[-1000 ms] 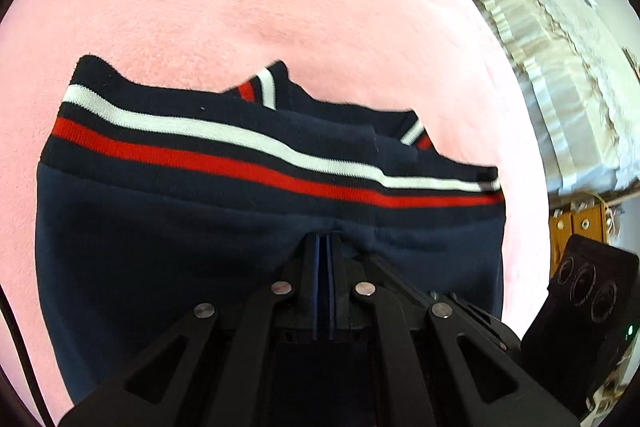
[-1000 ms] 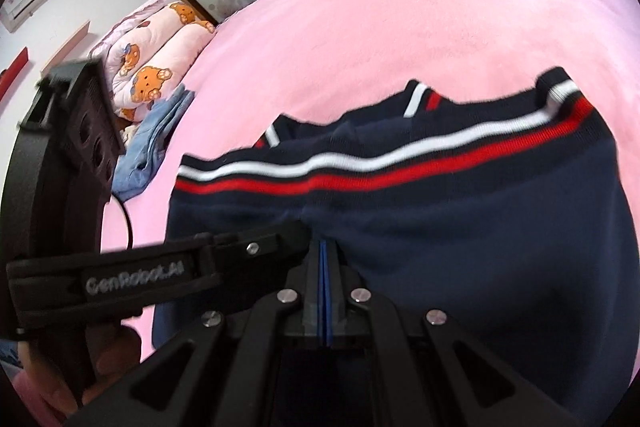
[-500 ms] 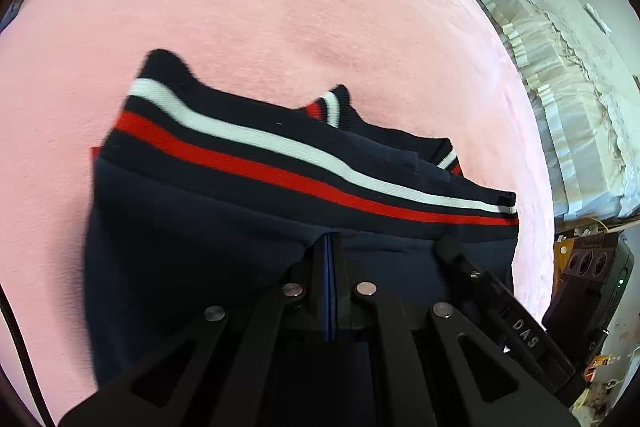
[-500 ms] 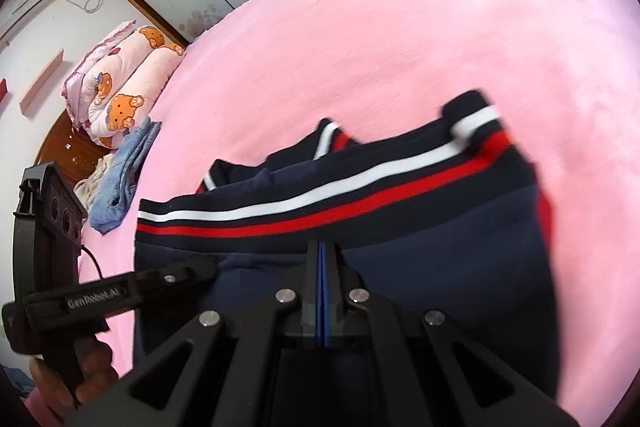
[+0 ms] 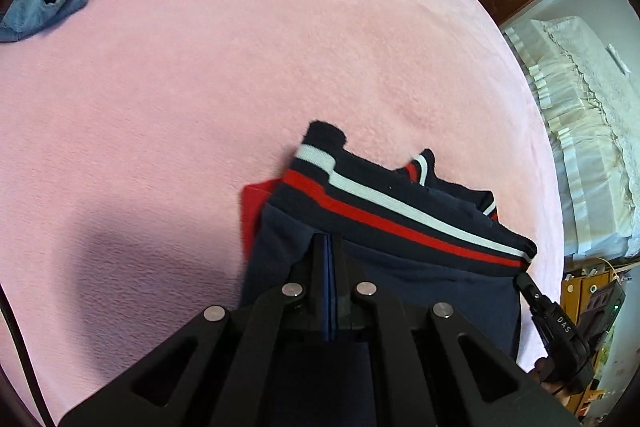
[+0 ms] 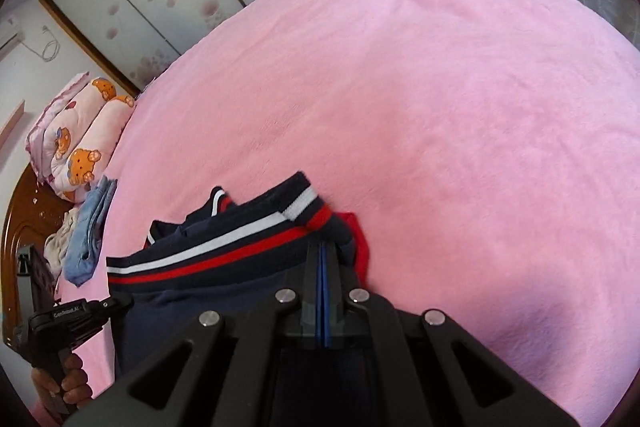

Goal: Fold large clothes

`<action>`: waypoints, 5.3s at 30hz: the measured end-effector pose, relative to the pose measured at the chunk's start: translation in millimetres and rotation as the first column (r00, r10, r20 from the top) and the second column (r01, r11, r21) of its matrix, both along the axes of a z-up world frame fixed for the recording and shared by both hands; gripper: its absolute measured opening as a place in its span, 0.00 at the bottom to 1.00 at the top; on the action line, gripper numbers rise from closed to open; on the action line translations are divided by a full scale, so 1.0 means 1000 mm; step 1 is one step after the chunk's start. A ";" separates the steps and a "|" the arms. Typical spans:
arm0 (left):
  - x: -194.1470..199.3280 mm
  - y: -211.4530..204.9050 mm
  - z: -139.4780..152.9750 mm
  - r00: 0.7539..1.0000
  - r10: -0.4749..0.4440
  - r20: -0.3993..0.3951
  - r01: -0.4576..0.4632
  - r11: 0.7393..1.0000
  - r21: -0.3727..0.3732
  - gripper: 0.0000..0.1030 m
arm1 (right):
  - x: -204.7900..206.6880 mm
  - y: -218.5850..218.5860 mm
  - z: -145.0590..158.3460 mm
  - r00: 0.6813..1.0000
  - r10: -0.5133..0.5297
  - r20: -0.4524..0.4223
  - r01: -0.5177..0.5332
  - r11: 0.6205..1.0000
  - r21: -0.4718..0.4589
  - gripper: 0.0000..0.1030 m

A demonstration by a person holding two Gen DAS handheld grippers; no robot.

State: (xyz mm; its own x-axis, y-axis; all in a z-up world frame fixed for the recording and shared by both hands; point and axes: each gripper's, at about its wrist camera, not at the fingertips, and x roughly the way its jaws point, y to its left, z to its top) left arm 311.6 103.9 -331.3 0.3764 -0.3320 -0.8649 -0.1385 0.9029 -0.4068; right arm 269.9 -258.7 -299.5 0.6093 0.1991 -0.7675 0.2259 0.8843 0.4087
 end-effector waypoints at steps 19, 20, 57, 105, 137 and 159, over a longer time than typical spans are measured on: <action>-0.034 -0.011 0.019 0.998 0.041 -0.044 -0.043 0.998 -0.052 0.01 | 0.002 0.085 0.042 0.987 0.155 -0.033 -0.154 0.988 0.023 0.00; -0.038 -0.011 0.019 0.998 0.042 -0.050 -0.045 0.998 -0.049 0.01 | 0.002 0.093 0.040 0.983 0.180 -0.044 -0.179 0.984 0.027 0.00; -0.130 0.019 -0.050 0.945 0.285 -0.162 -0.327 0.839 -0.434 0.54 | -0.003 0.112 -0.019 0.947 0.211 -0.244 -0.180 0.973 0.141 0.00; -0.106 -0.267 0.104 0.892 -0.352 0.283 0.276 0.921 0.276 0.15 | 0.033 -0.004 -0.061 0.877 0.419 -0.237 -0.184 0.746 0.640 0.00; -0.117 -0.272 0.105 0.946 -0.324 -0.019 0.314 0.900 0.302 0.79 | 0.048 -0.057 0.001 0.860 0.425 -0.281 -0.221 0.808 0.546 0.31; -0.054 -0.206 0.066 0.977 -0.157 -0.144 0.178 0.973 0.147 0.68 | 0.014 -0.055 0.011 0.875 0.360 -0.323 -0.271 0.918 0.291 0.04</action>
